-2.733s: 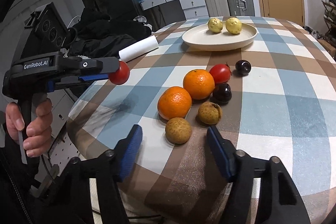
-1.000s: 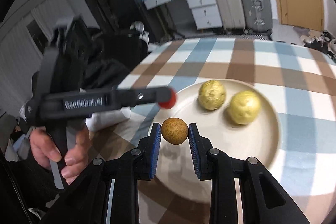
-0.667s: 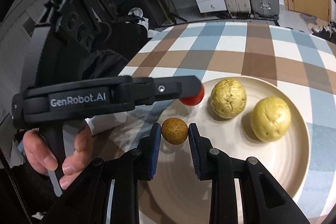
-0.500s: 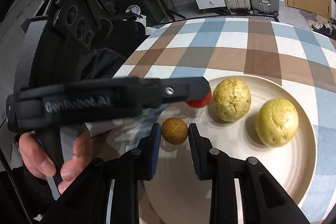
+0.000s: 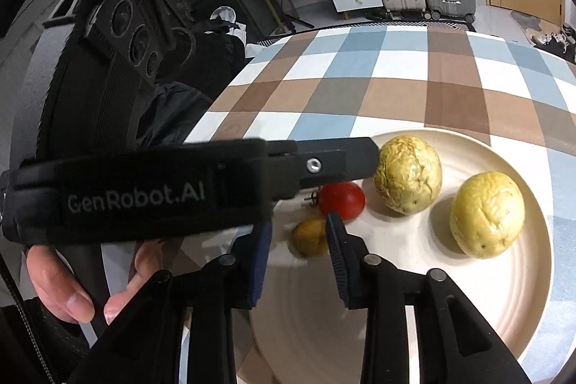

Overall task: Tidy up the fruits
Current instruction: 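Lower the tomato and brown fruit onto the plate and open both tools, then withdraw both tools from the plate toward the remaining fruits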

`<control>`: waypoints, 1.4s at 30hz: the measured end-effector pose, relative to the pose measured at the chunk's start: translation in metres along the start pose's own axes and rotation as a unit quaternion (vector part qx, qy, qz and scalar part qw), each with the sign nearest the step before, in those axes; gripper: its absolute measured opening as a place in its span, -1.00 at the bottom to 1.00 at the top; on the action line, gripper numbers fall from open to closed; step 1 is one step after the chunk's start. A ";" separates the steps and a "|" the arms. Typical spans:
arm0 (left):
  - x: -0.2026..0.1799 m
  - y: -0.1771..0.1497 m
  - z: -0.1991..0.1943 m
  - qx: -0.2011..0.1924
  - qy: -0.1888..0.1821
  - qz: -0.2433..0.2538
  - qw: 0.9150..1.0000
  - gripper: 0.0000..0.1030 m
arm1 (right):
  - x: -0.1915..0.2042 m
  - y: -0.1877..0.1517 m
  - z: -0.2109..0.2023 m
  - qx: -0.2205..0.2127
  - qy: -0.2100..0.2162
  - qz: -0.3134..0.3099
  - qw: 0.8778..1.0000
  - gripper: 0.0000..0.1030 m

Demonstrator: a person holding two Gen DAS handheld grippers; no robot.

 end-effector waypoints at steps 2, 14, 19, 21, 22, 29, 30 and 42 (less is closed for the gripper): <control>0.001 -0.001 -0.008 -0.008 0.006 0.000 1.000 -0.26 | 0.000 -0.001 -0.006 -0.007 0.000 0.003 1.000 -0.13; -0.017 -0.038 -0.089 -0.080 0.053 0.033 0.995 0.33 | 0.030 -0.035 -0.102 -0.105 -0.018 -0.023 0.994 0.54; -0.045 -0.060 -0.127 -0.118 0.071 0.062 0.989 0.42 | 0.043 -0.057 -0.144 -0.136 -0.042 -0.022 0.990 0.75; -0.056 -0.071 -0.143 -0.127 0.078 0.074 0.986 0.44 | 0.050 -0.064 -0.159 -0.147 -0.054 -0.029 0.987 0.75; -0.060 -0.075 -0.151 -0.134 0.087 0.076 0.984 0.46 | 0.053 -0.067 -0.165 -0.152 -0.058 -0.031 0.986 0.77; -0.083 -0.105 -0.208 -0.185 0.121 0.097 0.970 0.78 | 0.084 -0.088 -0.216 -0.205 -0.071 -0.060 0.974 0.93; -0.085 -0.110 -0.214 -0.189 0.123 0.098 0.969 0.88 | 0.089 -0.092 -0.223 -0.213 -0.071 -0.064 0.972 0.95; -0.101 -0.177 -0.255 -0.219 0.136 0.122 0.959 0.98 | 0.116 -0.141 -0.266 -0.264 -0.090 -0.082 0.957 1.00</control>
Point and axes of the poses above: each gripper's, at about its wrist camera, not at the fingertips, and z roughly the way its jaws point, x to its left, y to its top, the point moved 10 cm from there along z, roughly the way its jaws point, and after that the axes turned 10 degrees about y, right-handed, at the moved point
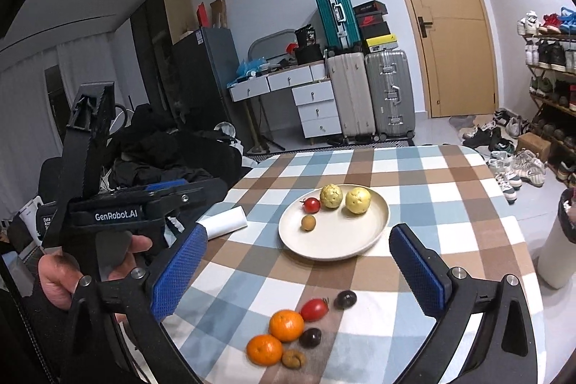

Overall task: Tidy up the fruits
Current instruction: 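Withdraw both tools from the plate toward the remaining fruits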

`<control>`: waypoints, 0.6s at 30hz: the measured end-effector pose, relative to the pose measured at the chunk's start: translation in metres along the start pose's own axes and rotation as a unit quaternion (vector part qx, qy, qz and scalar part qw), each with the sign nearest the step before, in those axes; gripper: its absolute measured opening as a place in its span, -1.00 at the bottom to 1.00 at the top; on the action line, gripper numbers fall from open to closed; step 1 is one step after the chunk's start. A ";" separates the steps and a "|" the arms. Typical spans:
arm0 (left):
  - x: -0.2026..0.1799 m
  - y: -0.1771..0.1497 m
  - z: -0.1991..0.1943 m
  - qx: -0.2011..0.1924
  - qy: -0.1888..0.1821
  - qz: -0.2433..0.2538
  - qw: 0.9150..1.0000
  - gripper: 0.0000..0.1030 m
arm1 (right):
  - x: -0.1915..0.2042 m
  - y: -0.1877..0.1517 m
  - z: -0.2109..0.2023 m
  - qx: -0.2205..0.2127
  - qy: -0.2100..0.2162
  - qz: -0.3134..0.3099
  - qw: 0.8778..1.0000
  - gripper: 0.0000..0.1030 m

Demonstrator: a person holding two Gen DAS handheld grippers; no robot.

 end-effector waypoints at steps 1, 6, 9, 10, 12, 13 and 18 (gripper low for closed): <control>-0.001 -0.005 -0.003 0.000 0.002 0.003 1.000 0.98 | 0.002 -0.003 -0.005 -0.001 0.002 -0.002 1.000 1.00; -0.002 -0.036 -0.005 0.018 -0.002 0.002 1.000 0.98 | 0.001 -0.017 -0.019 -0.003 -0.011 -0.013 1.000 1.00; 0.000 -0.055 0.000 0.032 -0.002 0.000 0.999 0.98 | -0.003 -0.028 -0.024 0.004 -0.021 -0.009 1.000 1.00; 0.000 -0.063 0.002 0.039 -0.005 0.002 0.999 0.98 | -0.004 -0.032 -0.026 0.005 -0.021 -0.006 1.000 1.00; -0.002 -0.076 0.008 0.051 -0.010 0.010 0.999 0.98 | -0.007 -0.039 -0.029 0.003 -0.024 -0.001 1.000 1.00; -0.002 -0.083 0.011 0.054 -0.008 0.016 0.998 0.98 | -0.009 -0.043 -0.029 0.001 -0.027 0.003 1.000 1.00; -0.007 -0.117 0.024 0.080 -0.015 0.027 0.996 0.98 | -0.017 -0.067 -0.026 0.011 -0.033 0.026 0.999 1.00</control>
Point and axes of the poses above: each gripper's, at about its wrist camera, not at the fingertips, and z roughly the way its jaws point, x to its left, y to its top, the point moved 10 cm from there along z, roughly the way its jaws point, and after that the axes turned 10 degrees about y, right-handed, at the moved point
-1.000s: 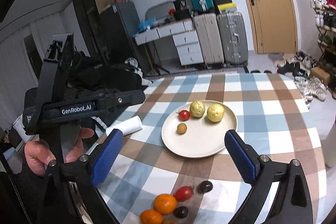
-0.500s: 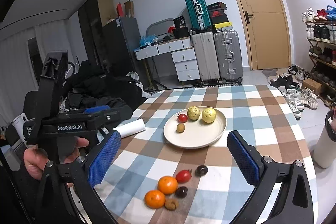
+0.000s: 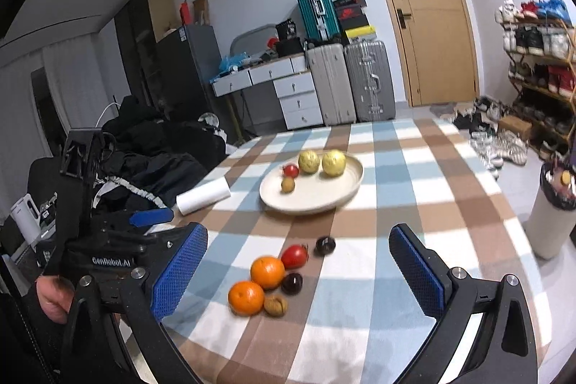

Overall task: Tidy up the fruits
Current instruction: 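Withdraw both tools from the plate toward the remaining fruits, then move the left tool down around the orange at the row's end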

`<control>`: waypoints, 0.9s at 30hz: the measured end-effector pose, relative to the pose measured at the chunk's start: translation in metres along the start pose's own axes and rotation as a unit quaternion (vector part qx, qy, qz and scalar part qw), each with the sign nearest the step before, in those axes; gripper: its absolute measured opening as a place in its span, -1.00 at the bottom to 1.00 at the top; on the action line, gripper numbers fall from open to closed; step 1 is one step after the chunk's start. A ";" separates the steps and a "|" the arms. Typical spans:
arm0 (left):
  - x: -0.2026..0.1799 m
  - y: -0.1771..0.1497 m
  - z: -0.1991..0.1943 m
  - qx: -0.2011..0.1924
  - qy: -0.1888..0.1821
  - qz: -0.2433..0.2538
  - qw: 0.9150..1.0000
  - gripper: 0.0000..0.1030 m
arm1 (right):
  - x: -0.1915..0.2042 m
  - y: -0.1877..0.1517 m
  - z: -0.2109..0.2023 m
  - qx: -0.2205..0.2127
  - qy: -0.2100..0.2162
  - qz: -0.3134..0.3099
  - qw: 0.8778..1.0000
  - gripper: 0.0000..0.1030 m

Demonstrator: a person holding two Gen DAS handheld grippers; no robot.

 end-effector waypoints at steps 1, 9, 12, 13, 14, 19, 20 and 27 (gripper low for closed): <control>-0.001 -0.006 0.004 0.008 -0.003 0.000 1.000 0.98 | -0.001 -0.007 0.003 0.007 0.000 0.004 1.000 1.00; -0.012 -0.033 0.031 0.051 -0.029 0.000 0.998 0.98 | -0.004 -0.039 0.015 0.040 -0.002 0.015 0.999 1.00; -0.016 -0.038 0.037 0.060 -0.044 -0.002 0.997 0.98 | -0.007 -0.046 0.018 0.046 -0.002 0.022 0.999 1.00; -0.018 -0.040 0.039 0.064 -0.050 -0.003 0.997 0.98 | -0.009 -0.048 0.020 0.048 -0.003 0.025 0.999 1.00; -0.018 -0.041 0.040 0.066 -0.054 -0.003 0.996 0.98 | -0.011 -0.049 0.021 0.051 -0.003 0.027 0.998 1.00; -0.022 -0.045 0.047 0.077 -0.076 -0.006 0.994 0.72 | -0.018 -0.056 0.026 0.058 -0.002 0.040 0.998 1.00; -0.022 -0.046 0.048 0.080 -0.081 -0.006 0.993 0.67 | -0.019 -0.058 0.027 0.061 -0.001 0.043 0.997 1.00; -0.030 -0.053 0.056 0.114 -0.130 -0.017 0.985 0.12 | -0.028 -0.067 0.034 0.069 -0.001 0.065 0.995 1.00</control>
Point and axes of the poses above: each gripper's, at about its wrist camera, not at the fingertips, and z roughly the way its jaws point, x to its left, y to its top, the point moved 10 cm from there along z, roughly the way its jaws point, and after that the axes turned 10 degrees about y, right-handed, at the moved point
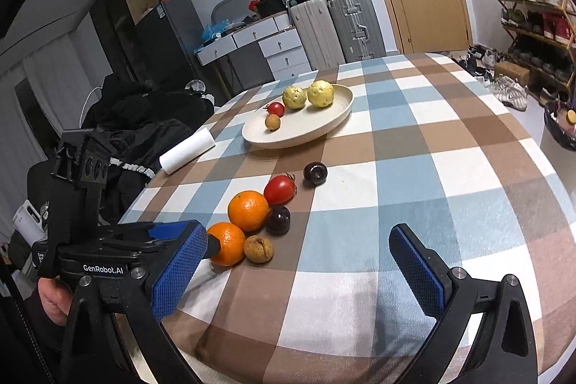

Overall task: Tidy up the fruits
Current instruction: 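Move the left tool down around the orange at the row's end, then grasp the brown round fruit with the right tool while the left tool lifts the orange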

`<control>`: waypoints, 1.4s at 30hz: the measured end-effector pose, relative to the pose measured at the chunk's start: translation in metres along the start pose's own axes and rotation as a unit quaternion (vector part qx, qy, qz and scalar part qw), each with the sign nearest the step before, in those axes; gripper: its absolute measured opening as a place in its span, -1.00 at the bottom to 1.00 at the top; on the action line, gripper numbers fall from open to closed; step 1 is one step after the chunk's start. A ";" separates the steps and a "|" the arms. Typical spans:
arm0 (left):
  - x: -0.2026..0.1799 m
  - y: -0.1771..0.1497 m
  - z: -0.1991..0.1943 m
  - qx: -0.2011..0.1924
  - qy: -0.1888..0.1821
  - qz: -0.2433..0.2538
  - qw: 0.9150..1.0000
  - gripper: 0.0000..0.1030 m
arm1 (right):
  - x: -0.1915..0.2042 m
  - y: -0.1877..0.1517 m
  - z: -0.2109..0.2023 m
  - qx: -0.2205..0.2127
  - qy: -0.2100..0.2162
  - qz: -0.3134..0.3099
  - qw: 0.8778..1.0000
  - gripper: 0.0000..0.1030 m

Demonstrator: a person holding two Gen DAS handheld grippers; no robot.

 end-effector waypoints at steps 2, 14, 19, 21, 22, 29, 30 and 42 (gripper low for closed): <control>-0.003 -0.002 0.001 0.004 -0.009 0.001 1.000 -0.02 | -0.001 -0.001 0.000 0.002 0.000 0.001 1.000 1.00; -0.011 -0.005 0.003 0.009 -0.026 0.004 1.000 -0.34 | -0.001 -0.003 0.003 0.009 0.002 0.004 1.000 1.00; -0.007 -0.008 0.000 0.008 -0.026 0.006 1.000 -0.34 | -0.001 -0.003 0.005 0.013 0.002 0.007 1.000 1.00; -0.002 -0.010 -0.004 0.006 -0.026 0.002 1.000 -0.34 | -0.001 -0.003 0.006 0.014 0.003 0.006 1.000 1.00; 0.000 -0.010 -0.006 0.005 -0.027 -0.001 1.000 -0.35 | 0.000 -0.003 0.007 0.015 0.003 0.006 1.000 1.00; 0.018 -0.004 -0.022 -0.017 -0.033 -0.025 0.999 -0.52 | 0.007 -0.010 0.018 0.039 0.025 0.010 0.999 1.00; 0.019 -0.003 -0.023 -0.020 -0.034 -0.026 0.999 -0.53 | 0.008 -0.012 0.021 0.043 0.026 0.007 0.999 1.00; 0.022 -0.013 -0.011 0.012 -0.049 -0.033 0.998 -0.09 | 0.013 -0.019 0.035 0.063 0.029 0.006 0.998 1.00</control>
Point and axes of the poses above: each gripper's, at about its wrist camera, not at the fingertips, and z roughly the way its jaws point, x to its left, y to its top, the point moved 10 cm from there along z, roughly the way its jaws point, and after that the axes turned 10 degrees about y, right-handed, at the moved point
